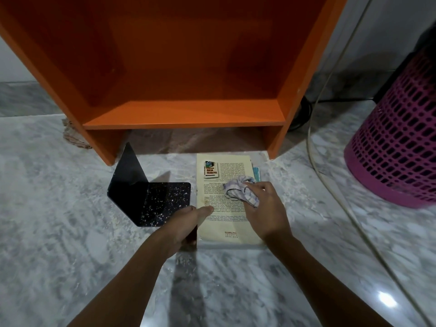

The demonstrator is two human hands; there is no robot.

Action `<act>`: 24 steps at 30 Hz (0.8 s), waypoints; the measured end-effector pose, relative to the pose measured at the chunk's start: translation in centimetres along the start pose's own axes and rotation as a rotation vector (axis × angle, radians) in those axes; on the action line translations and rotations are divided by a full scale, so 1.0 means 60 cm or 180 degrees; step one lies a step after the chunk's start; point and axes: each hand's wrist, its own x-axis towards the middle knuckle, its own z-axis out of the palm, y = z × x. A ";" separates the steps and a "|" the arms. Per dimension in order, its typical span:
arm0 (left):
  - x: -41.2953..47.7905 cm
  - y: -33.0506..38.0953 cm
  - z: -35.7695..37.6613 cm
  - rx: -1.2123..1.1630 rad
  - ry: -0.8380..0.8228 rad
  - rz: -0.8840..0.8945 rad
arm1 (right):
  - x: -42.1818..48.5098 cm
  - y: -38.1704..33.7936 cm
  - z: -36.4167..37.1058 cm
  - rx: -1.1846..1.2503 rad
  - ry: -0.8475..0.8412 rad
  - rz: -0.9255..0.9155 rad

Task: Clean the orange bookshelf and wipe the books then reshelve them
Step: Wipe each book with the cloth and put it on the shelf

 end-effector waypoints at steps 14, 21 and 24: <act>-0.111 0.153 0.007 0.2136 0.1192 0.1318 | 0.016 -0.017 -0.057 0.1834 0.0322 0.0865; -0.148 0.121 0.138 0.4121 0.1224 0.2043 | 0.054 0.006 -0.090 0.3097 0.0329 0.1590; -0.126 0.085 0.188 0.4108 0.1177 0.2174 | 0.052 0.021 -0.098 0.2764 0.0478 0.1649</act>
